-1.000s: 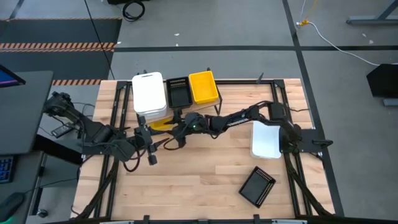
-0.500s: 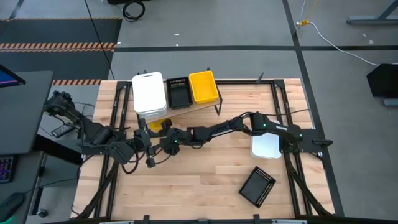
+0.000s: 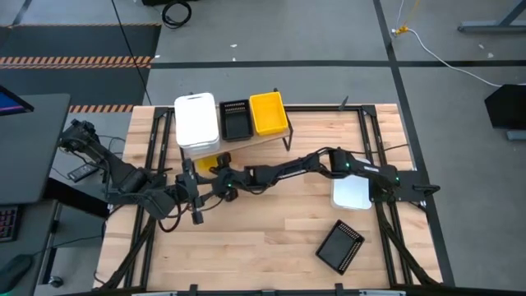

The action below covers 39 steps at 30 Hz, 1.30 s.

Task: Stack baskets on shelf by color
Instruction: Stack the yellow bin on top of the other yellow bin on the shelf

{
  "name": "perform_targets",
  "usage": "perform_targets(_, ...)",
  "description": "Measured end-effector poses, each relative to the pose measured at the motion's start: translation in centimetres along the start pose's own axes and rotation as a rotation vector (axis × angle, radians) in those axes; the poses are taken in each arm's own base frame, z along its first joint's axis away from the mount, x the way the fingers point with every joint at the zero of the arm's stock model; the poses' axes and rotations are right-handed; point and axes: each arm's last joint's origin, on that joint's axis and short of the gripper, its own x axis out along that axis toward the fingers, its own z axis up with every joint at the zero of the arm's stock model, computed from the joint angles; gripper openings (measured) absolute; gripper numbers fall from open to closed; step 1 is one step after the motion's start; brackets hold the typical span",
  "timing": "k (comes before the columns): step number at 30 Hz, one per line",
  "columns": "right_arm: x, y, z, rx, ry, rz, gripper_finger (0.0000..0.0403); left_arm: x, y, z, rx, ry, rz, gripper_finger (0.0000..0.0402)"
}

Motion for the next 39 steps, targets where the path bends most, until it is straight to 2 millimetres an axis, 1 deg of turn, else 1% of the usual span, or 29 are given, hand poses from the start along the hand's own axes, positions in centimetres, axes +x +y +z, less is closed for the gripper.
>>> perform_targets(4,0.3,-0.3,-0.5,0.023,0.021,-0.008,0.0177,0.0,0.0,0.0,0.0,0.0,0.0,0.0128)
perform_targets(12,0.2,-0.4,-0.1,0.035,0.006,-0.05,0.0177,0.0,0.0,0.0,0.001,0.001,0.0,0.0128)
perform_targets(19,0.2,-0.6,-0.1,0.04,0.047,-0.131,0.0177,0.0,0.0,0.0,0.0,0.0,0.0,0.0128)
perform_targets(27,0.4,-1.0,-0.4,0.047,0.052,-0.136,0.0177,0.0,0.0,0.0,0.0,0.001,0.0,0.0128)
perform_targets(33,0.8,-1.5,-1.3,0.086,0.083,-0.096,0.0177,0.1,-0.1,-0.1,0.005,0.004,0.001,0.0128)
perform_targets(39,0.9,-1.6,-1.5,0.087,0.089,-0.093,0.0155,0.1,-0.1,-0.1,0.003,0.003,0.001,0.0128)
